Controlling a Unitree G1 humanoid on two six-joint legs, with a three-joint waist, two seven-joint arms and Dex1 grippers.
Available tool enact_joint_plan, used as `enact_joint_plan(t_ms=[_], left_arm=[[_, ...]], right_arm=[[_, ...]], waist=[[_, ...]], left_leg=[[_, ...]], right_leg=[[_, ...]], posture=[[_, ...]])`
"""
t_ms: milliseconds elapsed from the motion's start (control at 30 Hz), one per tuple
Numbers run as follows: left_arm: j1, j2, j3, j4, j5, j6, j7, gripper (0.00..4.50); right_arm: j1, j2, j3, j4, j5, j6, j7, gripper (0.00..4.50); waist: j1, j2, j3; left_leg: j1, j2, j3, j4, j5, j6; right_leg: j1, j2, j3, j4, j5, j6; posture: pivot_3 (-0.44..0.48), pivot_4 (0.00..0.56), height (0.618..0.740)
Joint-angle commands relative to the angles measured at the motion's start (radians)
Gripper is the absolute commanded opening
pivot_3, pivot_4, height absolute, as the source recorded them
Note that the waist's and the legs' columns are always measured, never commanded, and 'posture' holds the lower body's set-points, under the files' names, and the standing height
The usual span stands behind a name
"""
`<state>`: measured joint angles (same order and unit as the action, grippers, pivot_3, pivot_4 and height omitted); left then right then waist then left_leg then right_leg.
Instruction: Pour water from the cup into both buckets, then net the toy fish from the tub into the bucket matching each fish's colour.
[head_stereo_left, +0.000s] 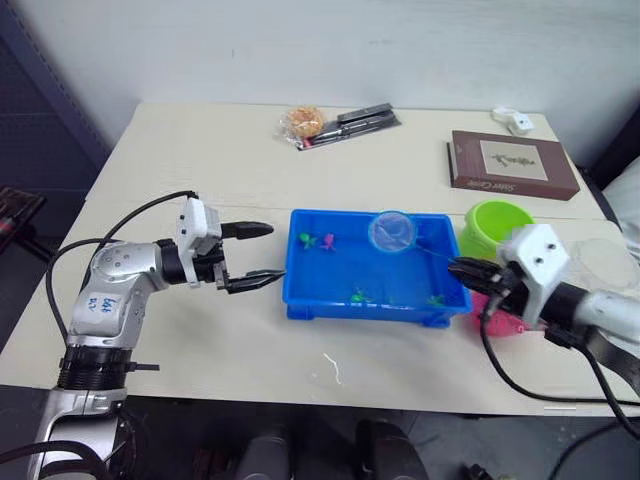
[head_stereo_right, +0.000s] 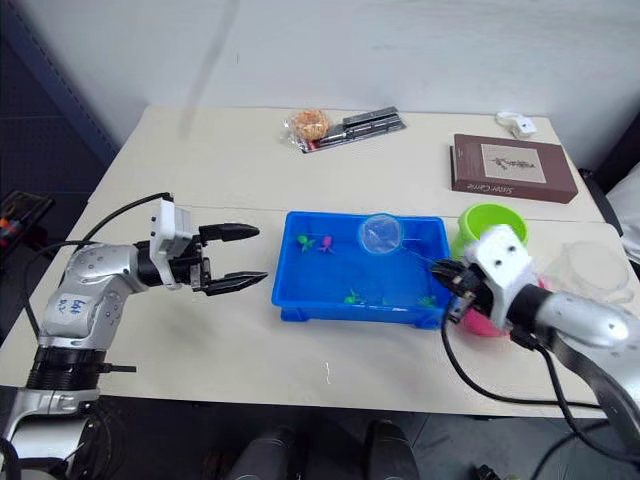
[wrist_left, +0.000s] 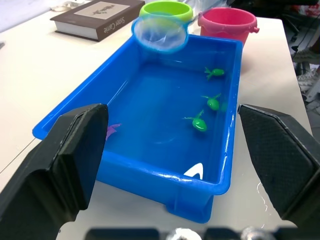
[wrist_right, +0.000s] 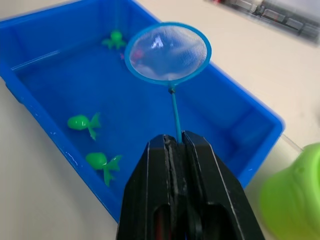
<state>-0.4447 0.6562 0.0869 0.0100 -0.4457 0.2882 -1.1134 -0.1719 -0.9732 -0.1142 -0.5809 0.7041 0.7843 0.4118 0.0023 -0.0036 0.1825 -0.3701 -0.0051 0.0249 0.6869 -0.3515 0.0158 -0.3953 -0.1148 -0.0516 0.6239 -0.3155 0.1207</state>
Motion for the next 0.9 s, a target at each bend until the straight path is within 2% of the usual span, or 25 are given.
enact_joint_plan(t_ms=[33, 133, 367, 500, 633, 900], left_arm=[[0.026, 0.019, 0.043, -0.066, -0.018, 0.028, 0.042, 4.45], [0.038, 0.022, 0.05, -0.094, -0.016, 0.048, 0.077, 4.45], [0.034, 0.025, 0.047, -0.128, -0.015, 0.078, 0.113, 4.45], [0.044, 0.031, 0.05, -0.145, -0.02, 0.095, 0.121, 4.45], [0.06, 0.037, 0.055, -0.163, -0.022, 0.115, 0.128, 4.45], [0.07, 0.036, 0.051, -0.178, -0.02, 0.123, 0.142, 4.45]], right_arm=[[-0.138, 0.076, 0.099, 0.055, -0.031, 0.156, -0.081, 0.0], [-0.209, 0.1, 0.165, 0.093, -0.055, 0.262, -0.08, 0.0], [-0.37, 0.168, 0.293, 0.202, -0.13, 0.336, -0.019, 0.0], [-0.403, 0.221, 0.325, 0.242, -0.172, 0.304, 0.013, 0.0], [-0.459, 0.321, 0.358, 0.322, -0.234, 0.273, 0.002, 0.0], [-0.481, 0.389, 0.373, 0.393, -0.319, 0.23, 0.034, 0.0]], waist=[[-0.004, 0.0, 0.0], [0.001, 0.0, 0.0], [-0.004, 0.0, 0.0], [-0.004, 0.0, 0.0], [-0.007, 0.0, 0.0], [-0.005, 0.0, 0.0]], left_leg=[[0.0, 0.0, 0.0, 0.0, 0.0, 0.0], [-0.001, 0.0, 0.0, 0.0, 0.0, 0.0], [-0.002, -0.001, -0.001, 0.0, 0.0, 0.0], [-0.002, -0.001, -0.001, 0.0, 0.0, 0.0], [-0.002, -0.001, -0.001, 0.0, 0.0, 0.0], [-0.002, -0.001, -0.001, 0.0, 0.0, 0.0]], right_leg=[[0.0, 0.0, -0.001, 0.0, 0.0, 0.0], [0.0, 0.0, -0.002, 0.001, 0.0, 0.0], [0.0, 0.0, -0.004, 0.0, 0.0, 0.0], [0.0, 0.0, -0.007, 0.0, 0.0, 0.0], [-0.001, 0.0, -0.007, 0.001, 0.0, 0.0], [-0.001, 0.0, -0.007, 0.001, 0.0, 0.0]], posture=[[0.0, 0.15, 0.738], [0.0, 0.15, 0.738], [0.0, 0.15, 0.738], [0.0, 0.15, 0.738], [0.0, 0.15, 0.738], [0.0, 0.15, 0.738]])
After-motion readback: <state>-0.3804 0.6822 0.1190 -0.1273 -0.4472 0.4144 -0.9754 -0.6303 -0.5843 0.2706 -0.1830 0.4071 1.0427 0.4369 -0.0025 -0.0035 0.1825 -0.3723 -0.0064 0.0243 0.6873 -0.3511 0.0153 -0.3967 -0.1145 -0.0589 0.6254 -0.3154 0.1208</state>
